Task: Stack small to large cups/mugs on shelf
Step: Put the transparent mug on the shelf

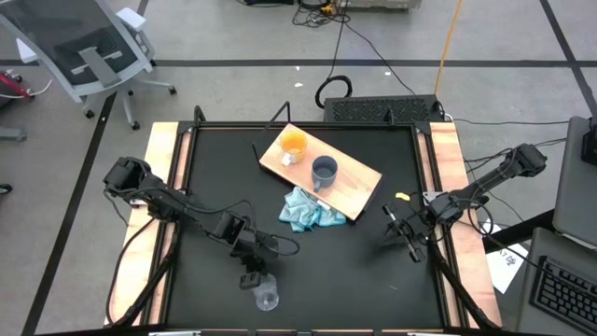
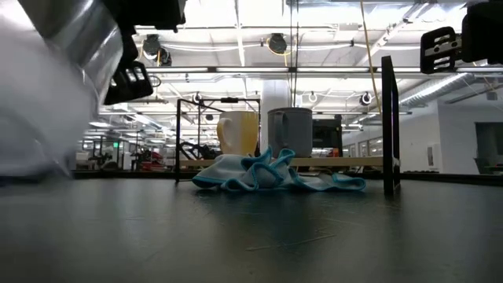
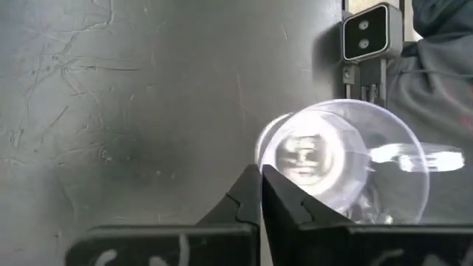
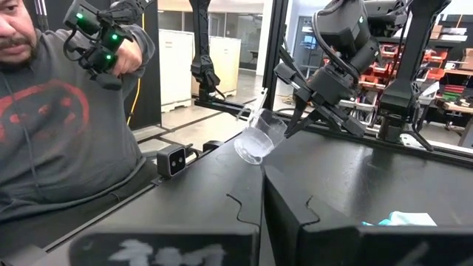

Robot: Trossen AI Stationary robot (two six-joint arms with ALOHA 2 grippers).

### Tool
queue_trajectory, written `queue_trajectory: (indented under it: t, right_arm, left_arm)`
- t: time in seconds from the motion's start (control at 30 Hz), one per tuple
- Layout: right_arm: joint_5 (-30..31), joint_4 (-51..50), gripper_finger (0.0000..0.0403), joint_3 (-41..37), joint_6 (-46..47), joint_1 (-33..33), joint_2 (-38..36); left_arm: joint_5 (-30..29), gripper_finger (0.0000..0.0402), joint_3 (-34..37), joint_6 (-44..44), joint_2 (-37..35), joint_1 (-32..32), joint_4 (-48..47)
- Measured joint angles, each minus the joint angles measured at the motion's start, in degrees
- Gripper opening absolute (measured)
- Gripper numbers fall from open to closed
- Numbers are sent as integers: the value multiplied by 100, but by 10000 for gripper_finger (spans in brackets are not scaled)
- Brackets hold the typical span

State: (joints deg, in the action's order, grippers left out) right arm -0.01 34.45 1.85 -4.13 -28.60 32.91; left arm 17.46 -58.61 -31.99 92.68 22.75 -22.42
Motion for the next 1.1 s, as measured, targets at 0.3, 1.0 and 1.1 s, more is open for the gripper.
queue_trajectory:
  t: [0.3, 1.0, 1.1]
  right_arm:
    - [0, 0, 4, 0, -1, -1, 0]
    - [21, 21, 4, 0, -108, 0, 2]
    - [37, 9, 4, 0, -108, 0, 4]
  left_arm:
    - [-1, 2, 0, 591, 1, 20, 42]
    - [-103, 1, -2119, 3209, 1330, -830, -1161]
    - [16, 1, -2812, 3668, 1899, -907, -1568]
